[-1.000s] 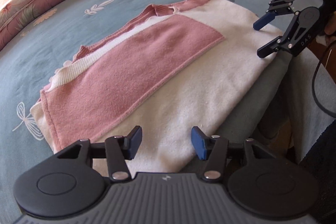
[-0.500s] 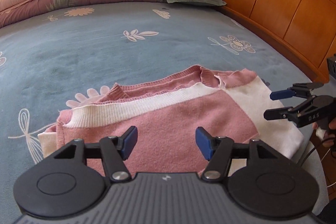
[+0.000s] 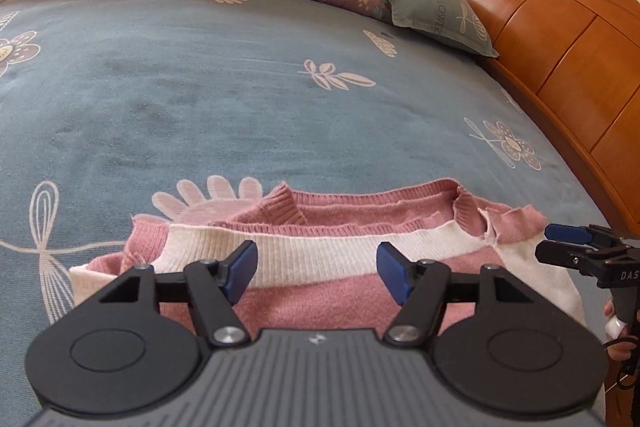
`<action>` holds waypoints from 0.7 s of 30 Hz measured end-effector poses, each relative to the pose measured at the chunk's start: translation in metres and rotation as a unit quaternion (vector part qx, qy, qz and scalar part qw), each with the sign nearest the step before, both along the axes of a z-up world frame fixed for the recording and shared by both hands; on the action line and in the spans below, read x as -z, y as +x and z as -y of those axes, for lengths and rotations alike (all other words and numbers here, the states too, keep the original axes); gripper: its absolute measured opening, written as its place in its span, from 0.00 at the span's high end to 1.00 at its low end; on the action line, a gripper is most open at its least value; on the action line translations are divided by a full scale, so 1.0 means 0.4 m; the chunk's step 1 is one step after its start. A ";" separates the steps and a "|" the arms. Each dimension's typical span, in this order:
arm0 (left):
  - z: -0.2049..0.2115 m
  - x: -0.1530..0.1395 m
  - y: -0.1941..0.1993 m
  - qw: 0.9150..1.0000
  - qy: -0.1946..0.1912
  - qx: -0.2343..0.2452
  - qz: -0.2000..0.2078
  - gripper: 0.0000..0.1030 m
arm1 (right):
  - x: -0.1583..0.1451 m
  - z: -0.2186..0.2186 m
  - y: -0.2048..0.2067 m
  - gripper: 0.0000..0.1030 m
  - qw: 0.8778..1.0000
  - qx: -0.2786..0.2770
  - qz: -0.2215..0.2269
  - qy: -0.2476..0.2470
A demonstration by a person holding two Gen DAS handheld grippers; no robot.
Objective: Fold clothes
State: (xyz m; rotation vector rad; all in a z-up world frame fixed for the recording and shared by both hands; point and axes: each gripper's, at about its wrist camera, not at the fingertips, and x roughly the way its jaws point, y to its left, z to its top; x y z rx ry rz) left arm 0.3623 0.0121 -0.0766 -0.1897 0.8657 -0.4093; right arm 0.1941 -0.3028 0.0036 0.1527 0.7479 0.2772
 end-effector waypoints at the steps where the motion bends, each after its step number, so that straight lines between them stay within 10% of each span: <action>1: -0.002 0.006 0.014 1.000 -0.005 -0.002 -0.003 0.35 | 0.003 -0.014 0.029 0.02 1.000 -0.011 0.001 0.008; 9: -0.014 0.050 0.117 0.999 -0.043 -0.017 -0.022 0.34 | 0.107 -0.087 0.191 0.00 0.999 -0.023 -0.043 0.013; 21: 0.002 -0.005 0.076 1.000 -0.013 -0.009 -0.001 0.31 | 0.062 -0.114 0.163 0.00 0.999 -0.018 -0.047 -0.008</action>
